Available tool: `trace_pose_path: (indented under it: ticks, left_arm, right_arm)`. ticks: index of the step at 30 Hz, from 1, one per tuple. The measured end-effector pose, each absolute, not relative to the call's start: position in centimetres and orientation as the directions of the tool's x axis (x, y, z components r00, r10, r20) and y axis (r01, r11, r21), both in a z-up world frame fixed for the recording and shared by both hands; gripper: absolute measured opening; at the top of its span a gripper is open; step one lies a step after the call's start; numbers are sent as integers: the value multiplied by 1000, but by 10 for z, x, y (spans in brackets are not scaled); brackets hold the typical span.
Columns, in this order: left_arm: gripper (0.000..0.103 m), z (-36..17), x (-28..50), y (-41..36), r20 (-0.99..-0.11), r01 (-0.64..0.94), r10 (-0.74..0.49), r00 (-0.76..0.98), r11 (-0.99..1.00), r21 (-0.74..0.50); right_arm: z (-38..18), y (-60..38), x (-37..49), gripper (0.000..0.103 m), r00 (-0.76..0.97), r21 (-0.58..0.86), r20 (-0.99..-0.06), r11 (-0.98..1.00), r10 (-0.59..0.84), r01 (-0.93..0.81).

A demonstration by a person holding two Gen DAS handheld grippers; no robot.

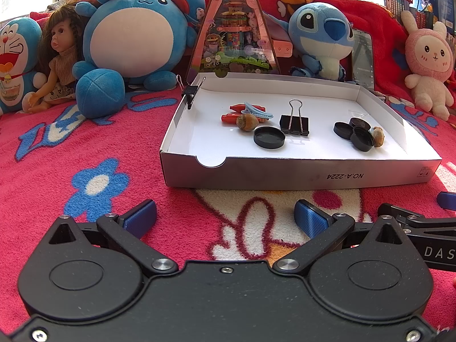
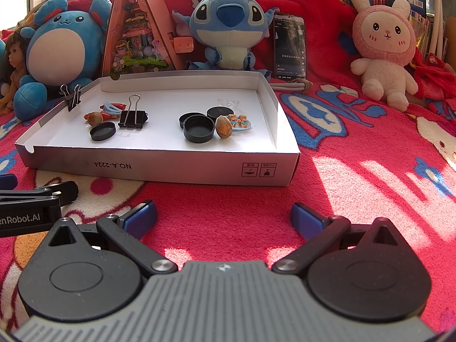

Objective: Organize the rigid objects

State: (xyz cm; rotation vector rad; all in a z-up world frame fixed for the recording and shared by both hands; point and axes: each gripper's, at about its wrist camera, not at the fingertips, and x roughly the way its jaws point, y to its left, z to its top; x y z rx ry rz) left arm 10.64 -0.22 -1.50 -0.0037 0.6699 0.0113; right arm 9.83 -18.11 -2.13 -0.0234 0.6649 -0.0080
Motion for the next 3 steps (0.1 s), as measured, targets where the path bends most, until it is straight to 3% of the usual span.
trace_pose_path:
  ticks: [3]
  left_arm:
    - [103, -15, 106, -2, -621, -12, 10, 783, 1000, 1]
  right_arm:
    - [-21, -181, 98, 103, 787, -24, -617, 1000, -15, 0]
